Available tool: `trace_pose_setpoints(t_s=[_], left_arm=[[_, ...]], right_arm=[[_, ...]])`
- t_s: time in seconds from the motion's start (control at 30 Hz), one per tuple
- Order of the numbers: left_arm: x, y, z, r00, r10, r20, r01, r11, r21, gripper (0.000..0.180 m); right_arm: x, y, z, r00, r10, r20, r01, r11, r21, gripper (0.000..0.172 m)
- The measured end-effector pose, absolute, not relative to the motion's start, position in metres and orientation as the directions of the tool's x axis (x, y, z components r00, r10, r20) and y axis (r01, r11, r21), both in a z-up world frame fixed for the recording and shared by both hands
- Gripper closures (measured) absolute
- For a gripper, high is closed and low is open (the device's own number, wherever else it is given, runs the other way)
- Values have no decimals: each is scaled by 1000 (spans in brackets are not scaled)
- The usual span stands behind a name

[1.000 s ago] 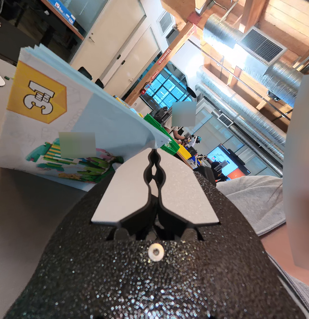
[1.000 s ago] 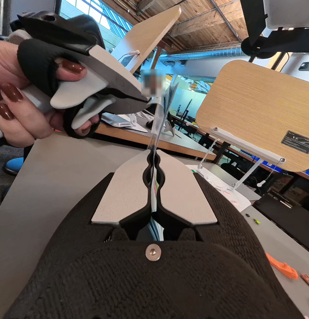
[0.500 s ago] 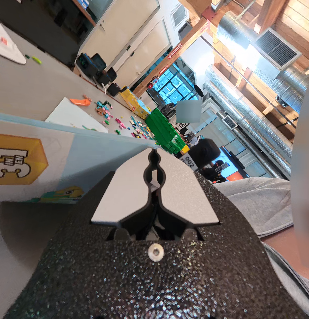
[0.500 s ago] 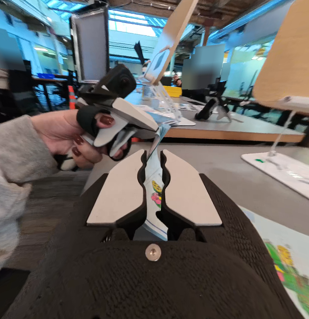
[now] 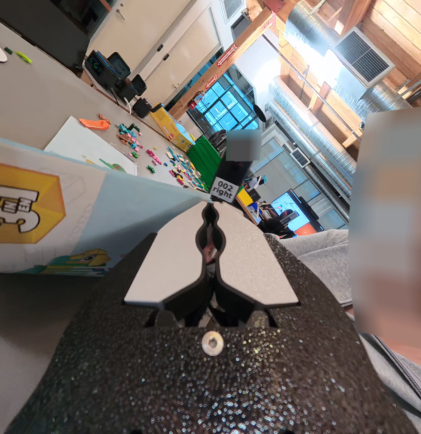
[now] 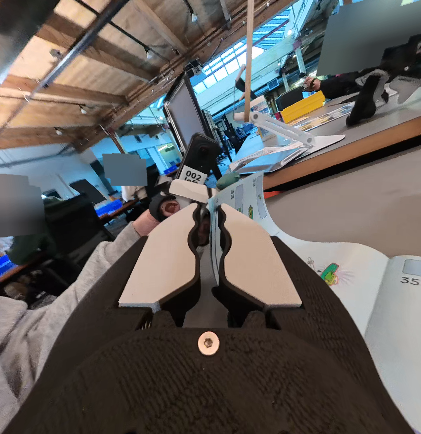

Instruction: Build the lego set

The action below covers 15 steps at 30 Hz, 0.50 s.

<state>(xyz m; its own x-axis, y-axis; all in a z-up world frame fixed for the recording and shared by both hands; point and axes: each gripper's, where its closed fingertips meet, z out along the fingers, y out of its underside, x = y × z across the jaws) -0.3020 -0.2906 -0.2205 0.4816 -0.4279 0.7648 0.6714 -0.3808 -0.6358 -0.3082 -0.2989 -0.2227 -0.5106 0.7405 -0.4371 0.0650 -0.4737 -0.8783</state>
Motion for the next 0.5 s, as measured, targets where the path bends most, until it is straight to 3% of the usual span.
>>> trace_pose_setpoints(t_s=[0.5], left_arm=[[-293, -292, -215, 467, -462, 754, 656, -390, -646, 180]], right_arm=[[-307, -291, -221, -524, 699, -487, 73, -533, -843, 163]])
